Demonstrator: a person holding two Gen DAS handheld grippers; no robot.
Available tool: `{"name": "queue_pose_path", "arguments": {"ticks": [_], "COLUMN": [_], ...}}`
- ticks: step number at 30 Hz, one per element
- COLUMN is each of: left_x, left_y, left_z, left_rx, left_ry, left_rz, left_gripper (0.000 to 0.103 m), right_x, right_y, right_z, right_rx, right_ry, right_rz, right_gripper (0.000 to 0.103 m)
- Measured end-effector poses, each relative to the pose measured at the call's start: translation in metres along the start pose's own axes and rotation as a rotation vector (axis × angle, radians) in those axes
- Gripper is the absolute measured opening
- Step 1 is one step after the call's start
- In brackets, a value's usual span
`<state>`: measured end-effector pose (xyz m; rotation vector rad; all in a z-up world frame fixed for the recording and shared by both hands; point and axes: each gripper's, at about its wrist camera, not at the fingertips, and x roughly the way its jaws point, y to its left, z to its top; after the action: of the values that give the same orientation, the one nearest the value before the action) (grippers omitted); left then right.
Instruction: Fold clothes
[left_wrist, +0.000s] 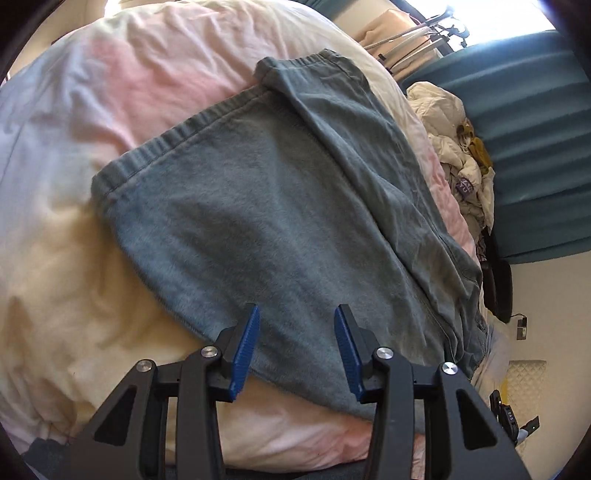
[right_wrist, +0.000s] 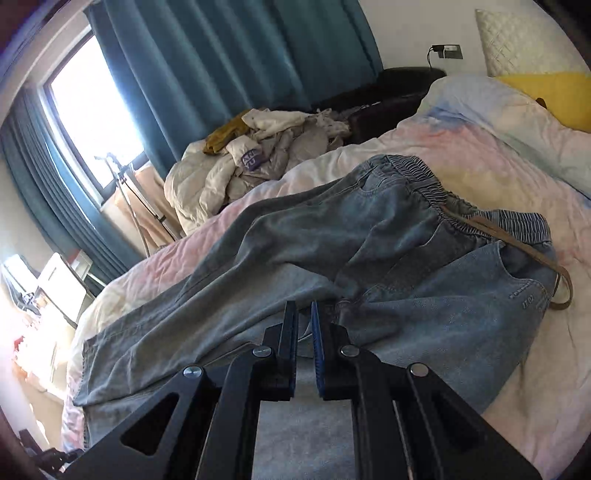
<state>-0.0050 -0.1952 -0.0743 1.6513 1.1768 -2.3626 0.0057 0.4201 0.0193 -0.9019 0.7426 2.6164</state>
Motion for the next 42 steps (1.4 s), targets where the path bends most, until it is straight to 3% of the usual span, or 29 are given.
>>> {"name": "queue_pose_path", "arguments": {"ticks": [4, 7, 10, 11, 14, 17, 19, 23, 24, 29, 34, 36, 38, 41, 42], "left_x": [0.000, 0.012, 0.029, 0.033, 0.040, 0.047, 0.052, 0.059, 0.060, 0.058, 0.059, 0.058, 0.057, 0.054, 0.052], "left_y": [0.028, 0.056, 0.068, 0.070, 0.065, 0.058, 0.054, 0.050, 0.050, 0.052, 0.041, 0.040, 0.041, 0.044, 0.044], "left_z": [-0.009, -0.015, -0.020, -0.021, -0.020, -0.019, -0.020, -0.019, -0.019, -0.016, -0.015, -0.015, -0.014, -0.014, -0.013], "left_rx": [-0.133, -0.257, -0.299, -0.311, -0.302, -0.289, -0.268, -0.263, -0.266, -0.273, -0.227, -0.223, -0.229, -0.241, -0.237], "left_ry": [0.105, 0.180, 0.237, 0.247, 0.243, 0.251, 0.252, 0.238, 0.235, 0.210, 0.165, 0.144, 0.126, 0.109, 0.095], "left_rz": [0.036, 0.014, -0.043, -0.076, -0.116, -0.131, -0.131, -0.135, -0.139, -0.194, -0.209, -0.213, -0.220, -0.236, -0.242], "left_gripper": [0.043, 0.043, 0.043, 0.043, 0.043, 0.043, 0.043, 0.043, 0.042, 0.038, 0.029, 0.023, 0.009, 0.006, 0.005], "right_x": [-0.014, -0.020, -0.028, -0.030, -0.037, -0.045, -0.052, -0.054, -0.052, -0.024, 0.015, 0.029, 0.041, 0.055, 0.057], "right_y": [-0.012, -0.024, -0.043, -0.051, -0.077, -0.105, -0.130, -0.199, -0.215, -0.278, -0.311, -0.316, -0.318, -0.316, -0.315], "right_z": [-0.005, -0.006, -0.004, -0.004, -0.001, 0.008, 0.015, 0.027, 0.028, 0.026, 0.006, -0.001, -0.004, -0.003, -0.002], "right_rx": [0.046, 0.100, 0.176, 0.204, 0.255, 0.209, 0.176, 0.279, 0.304, 0.466, 0.663, 0.700, 0.720, 0.710, 0.703], "right_ry": [-0.007, -0.002, -0.016, -0.023, -0.038, -0.050, -0.061, -0.048, -0.043, 0.044, 0.097, 0.113, 0.129, 0.158, 0.161], "right_rz": [0.024, 0.051, 0.083, 0.095, 0.162, 0.113, 0.060, 0.064, 0.052, 0.007, 0.064, 0.047, 0.023, -0.034, -0.056], "right_gripper": [0.008, 0.009, 0.013, 0.019, 0.026, 0.029, 0.035, 0.065, 0.068, 0.068, 0.068, 0.068, 0.067, 0.064, 0.056]}}
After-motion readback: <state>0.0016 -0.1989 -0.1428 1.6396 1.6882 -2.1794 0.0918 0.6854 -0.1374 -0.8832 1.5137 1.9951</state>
